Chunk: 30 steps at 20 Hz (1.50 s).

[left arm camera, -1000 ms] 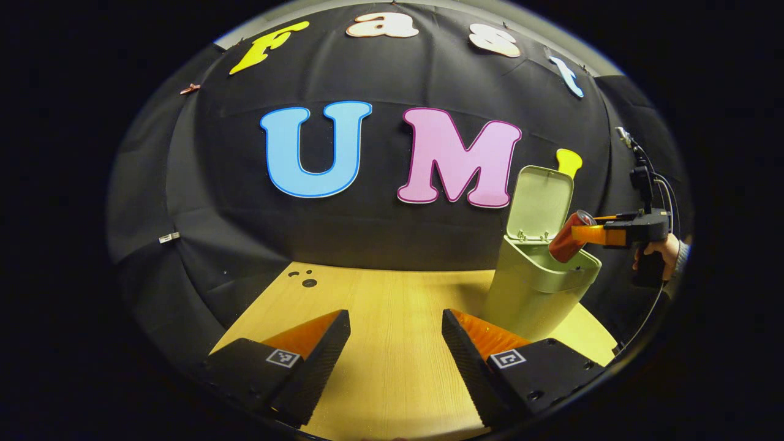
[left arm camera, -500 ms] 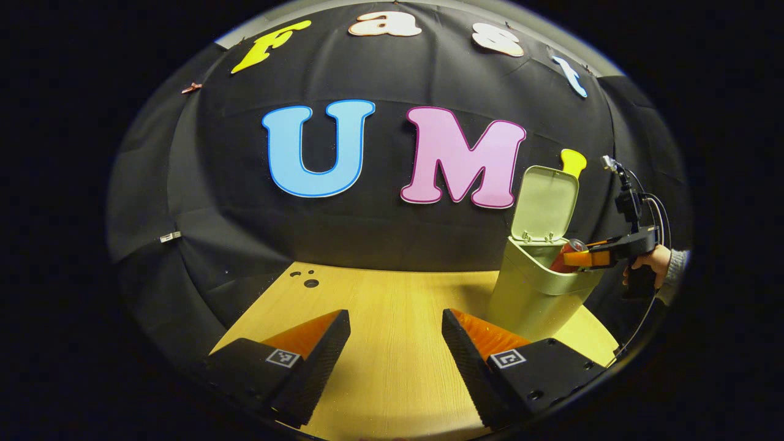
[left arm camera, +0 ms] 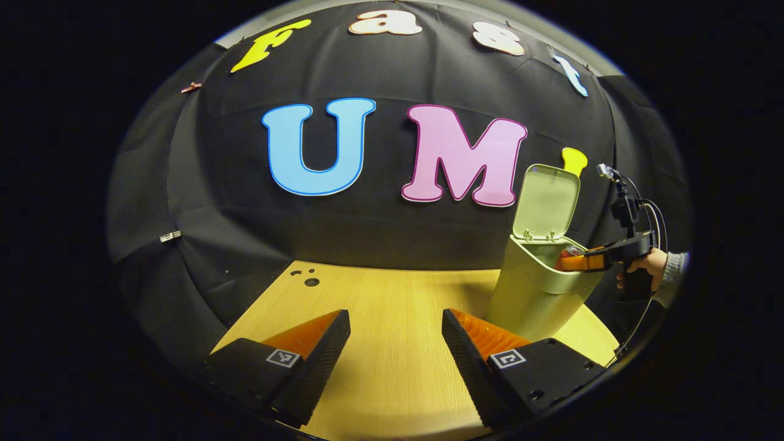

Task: Press the lid of the desktop garbage bin to open it, pick up the crumpled paper on the desktop and throw it into the bin, then pick up the pop can on the desktop and drop it into the bin, and finally close the garbage bin lid.

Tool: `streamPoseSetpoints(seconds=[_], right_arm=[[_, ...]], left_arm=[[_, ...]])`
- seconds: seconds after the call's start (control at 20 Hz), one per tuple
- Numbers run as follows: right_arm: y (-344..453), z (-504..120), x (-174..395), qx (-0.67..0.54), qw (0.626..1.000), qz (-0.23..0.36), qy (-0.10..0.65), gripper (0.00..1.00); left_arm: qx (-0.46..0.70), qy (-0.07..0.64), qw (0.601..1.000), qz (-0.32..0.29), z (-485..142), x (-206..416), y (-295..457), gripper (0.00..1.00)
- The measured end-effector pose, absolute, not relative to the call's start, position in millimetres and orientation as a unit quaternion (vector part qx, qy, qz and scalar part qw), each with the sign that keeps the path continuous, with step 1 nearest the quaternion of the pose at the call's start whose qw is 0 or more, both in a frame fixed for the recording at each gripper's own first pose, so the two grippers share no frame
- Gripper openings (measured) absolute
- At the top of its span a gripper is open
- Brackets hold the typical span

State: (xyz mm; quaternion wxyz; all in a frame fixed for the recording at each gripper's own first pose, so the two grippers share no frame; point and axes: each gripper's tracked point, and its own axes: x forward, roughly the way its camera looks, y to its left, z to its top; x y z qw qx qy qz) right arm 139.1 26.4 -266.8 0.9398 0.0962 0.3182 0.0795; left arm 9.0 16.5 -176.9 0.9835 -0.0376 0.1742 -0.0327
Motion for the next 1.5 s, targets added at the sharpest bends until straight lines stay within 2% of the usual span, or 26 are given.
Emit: streamPoseSetpoints(seconds=[0.3,0.7,1.1,1.3,1.5], right_arm=[[22,-239,142,0.109,0.95,0.077,0.281,0.84],[9,-120,170,0.102,0.983,0.073,0.134,0.87],[-7,-41,214,0.098,0.992,0.052,0.055,0.92],[-15,-15,241,0.092,0.995,0.029,0.019,0.91],[-6,-18,268,0.1,0.994,0.027,0.02,0.91]], left_arm=[[-0.036,0.17,0.984,-0.034,-175,10,16,0.96],[-0.035,0.163,0.985,-0.044,-172,9,9,0.96],[-0.038,0.157,0.986,-0.045,-169,7,8,0.96],[-0.045,0.159,0.985,-0.038,-173,6,14,0.97],[-0.048,0.162,0.985,-0.034,-175,4,19,0.97]])
